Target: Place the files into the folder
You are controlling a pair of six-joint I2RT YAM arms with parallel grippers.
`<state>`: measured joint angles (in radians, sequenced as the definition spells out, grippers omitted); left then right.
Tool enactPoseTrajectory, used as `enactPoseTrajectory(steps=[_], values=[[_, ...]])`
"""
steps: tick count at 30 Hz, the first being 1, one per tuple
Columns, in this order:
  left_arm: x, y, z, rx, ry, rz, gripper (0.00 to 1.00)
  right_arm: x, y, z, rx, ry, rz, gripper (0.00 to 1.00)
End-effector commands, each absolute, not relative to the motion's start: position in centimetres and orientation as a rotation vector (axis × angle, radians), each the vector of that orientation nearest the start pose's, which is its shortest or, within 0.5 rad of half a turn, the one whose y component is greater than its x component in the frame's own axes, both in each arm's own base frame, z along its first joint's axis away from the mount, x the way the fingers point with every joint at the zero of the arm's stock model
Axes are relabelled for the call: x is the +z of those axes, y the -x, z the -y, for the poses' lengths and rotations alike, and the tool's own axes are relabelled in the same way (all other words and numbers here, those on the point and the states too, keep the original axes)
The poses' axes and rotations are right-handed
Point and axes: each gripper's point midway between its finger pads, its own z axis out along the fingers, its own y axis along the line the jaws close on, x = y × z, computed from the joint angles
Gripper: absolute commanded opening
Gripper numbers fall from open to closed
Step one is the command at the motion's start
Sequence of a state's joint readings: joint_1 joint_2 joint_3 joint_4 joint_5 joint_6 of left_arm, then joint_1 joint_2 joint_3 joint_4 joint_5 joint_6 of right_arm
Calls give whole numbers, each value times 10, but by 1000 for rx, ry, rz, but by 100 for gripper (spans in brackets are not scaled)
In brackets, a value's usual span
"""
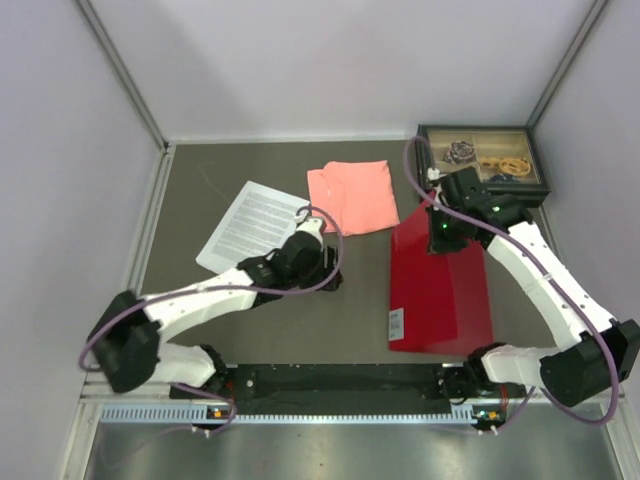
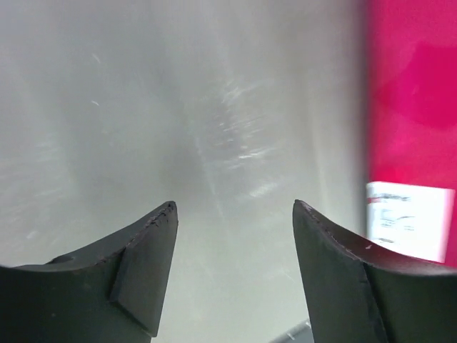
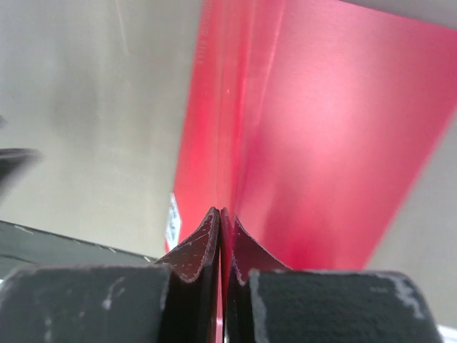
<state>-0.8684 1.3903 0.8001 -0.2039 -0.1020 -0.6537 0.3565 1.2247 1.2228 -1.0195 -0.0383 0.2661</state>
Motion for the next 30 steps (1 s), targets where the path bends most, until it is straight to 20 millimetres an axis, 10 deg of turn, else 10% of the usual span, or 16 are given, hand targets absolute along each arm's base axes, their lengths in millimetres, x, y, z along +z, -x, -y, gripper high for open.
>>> enactPoseTrajectory(steps=[1, 9, 19, 30], values=[[161, -229, 257, -656, -124, -2257, 72, 199, -238, -109, 31, 242, -2644, 0], [244, -217, 217, -742, 44, -2049, 72, 187, -235, -171, 120, 329, -2664, 21], [300, -206, 177, -695, 100, -1942, 73, 235, -205, -241, 574, 381, -2571, 72], [269, -201, 157, -606, 207, -2021, 75, 251, -156, -320, 1056, 400, -2521, 74]])
